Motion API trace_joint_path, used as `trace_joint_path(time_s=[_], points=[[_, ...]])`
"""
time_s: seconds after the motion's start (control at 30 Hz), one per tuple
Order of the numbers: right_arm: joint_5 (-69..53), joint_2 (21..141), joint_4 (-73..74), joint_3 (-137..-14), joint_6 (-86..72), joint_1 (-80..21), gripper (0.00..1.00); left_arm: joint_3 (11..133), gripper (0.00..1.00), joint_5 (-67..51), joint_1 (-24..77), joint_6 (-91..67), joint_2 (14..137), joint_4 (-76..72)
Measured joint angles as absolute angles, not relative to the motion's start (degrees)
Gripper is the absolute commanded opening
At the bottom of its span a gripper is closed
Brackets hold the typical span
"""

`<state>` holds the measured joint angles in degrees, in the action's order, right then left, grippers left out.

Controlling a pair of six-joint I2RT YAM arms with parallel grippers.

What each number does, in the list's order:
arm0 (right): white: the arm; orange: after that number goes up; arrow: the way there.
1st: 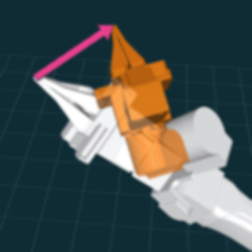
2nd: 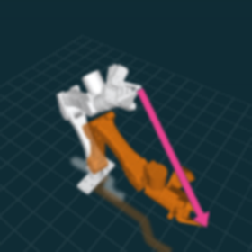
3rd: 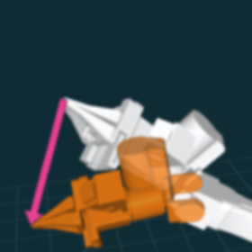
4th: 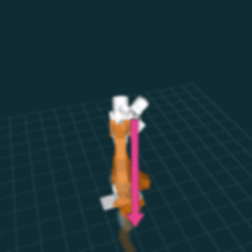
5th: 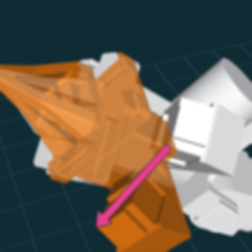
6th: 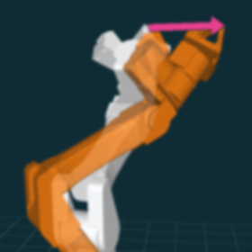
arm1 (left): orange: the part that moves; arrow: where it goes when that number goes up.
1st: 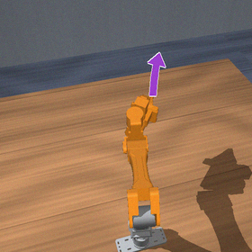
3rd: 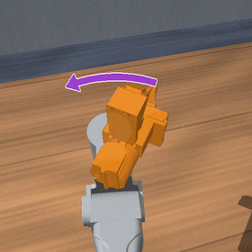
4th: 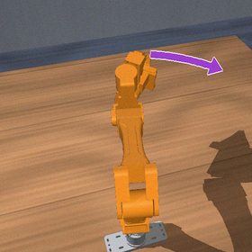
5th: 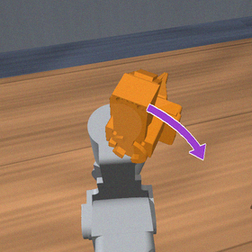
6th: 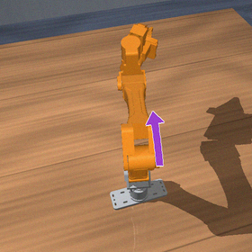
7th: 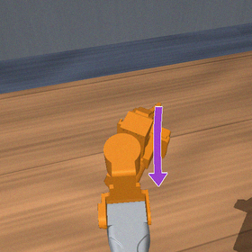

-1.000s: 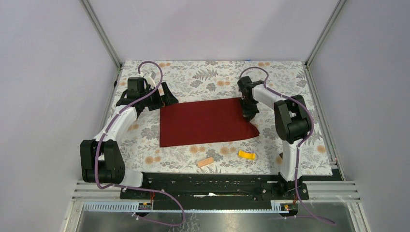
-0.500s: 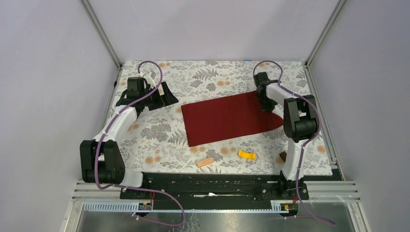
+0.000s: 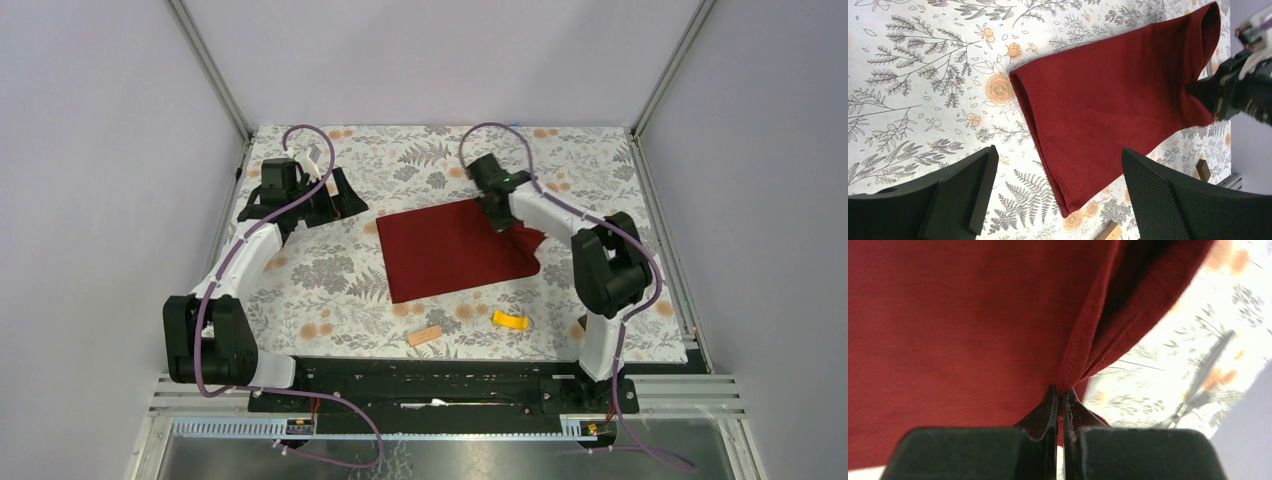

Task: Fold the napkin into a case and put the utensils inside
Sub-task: Fold the rectangle-folded napkin at the center of the board.

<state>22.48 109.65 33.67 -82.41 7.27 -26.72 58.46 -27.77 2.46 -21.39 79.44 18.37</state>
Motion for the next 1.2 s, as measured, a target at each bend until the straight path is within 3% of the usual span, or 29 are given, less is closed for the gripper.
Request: trace_joint_path(time_s=[0.3, 0.63, 1.2], points=[[6.79, 111.87, 32.36, -87.5, 3.46, -40.71, 0.0, 58.46, 0.99, -25.26, 2.46, -20.95, 79.09, 18.44], [-7.03, 119.09, 30.44, -93.23, -2.13, -43.22, 0.0, 58.46, 0.99, -23.9, 2.46, -20.58, 78.67, 18.7], [-8.71, 124.84, 31.46, -99.37, -8.86, -46.85, 0.0, 58.46, 0.99, -24.23, 2.28, -20.56, 78.67, 18.81]])
